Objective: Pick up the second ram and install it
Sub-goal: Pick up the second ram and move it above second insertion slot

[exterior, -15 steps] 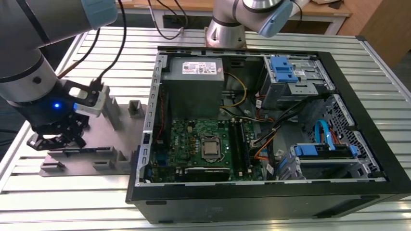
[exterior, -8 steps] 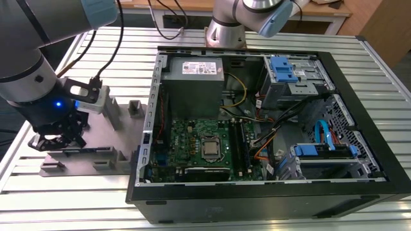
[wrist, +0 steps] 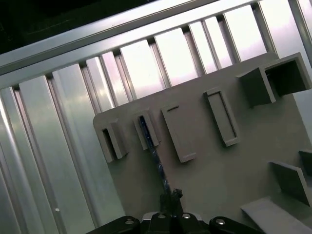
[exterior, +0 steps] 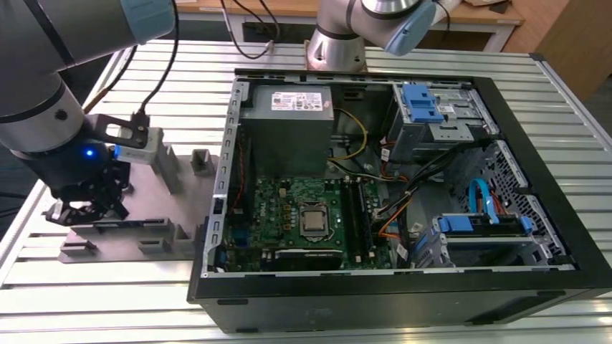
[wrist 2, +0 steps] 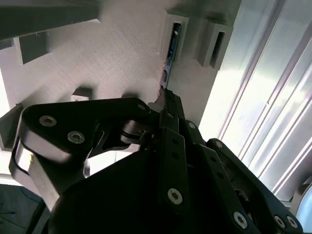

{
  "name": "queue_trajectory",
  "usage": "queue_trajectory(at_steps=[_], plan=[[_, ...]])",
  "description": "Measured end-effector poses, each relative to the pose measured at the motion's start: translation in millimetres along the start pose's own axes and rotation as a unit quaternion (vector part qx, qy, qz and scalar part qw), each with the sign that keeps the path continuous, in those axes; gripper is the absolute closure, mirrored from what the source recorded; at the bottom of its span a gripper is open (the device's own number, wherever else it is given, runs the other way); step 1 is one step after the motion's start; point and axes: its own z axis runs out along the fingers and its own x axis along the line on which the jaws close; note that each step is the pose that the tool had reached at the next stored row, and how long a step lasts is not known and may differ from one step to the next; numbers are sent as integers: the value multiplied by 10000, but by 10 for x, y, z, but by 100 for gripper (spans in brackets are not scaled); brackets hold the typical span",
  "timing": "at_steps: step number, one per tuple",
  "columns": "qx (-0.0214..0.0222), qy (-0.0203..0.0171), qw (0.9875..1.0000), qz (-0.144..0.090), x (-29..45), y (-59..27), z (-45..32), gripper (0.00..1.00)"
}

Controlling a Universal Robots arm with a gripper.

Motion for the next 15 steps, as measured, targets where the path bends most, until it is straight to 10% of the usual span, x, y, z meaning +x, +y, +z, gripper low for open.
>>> queue_trajectory(at_steps=[15], plan=[[7, -8, 9955, -950, 0, 0, 3, 93]])
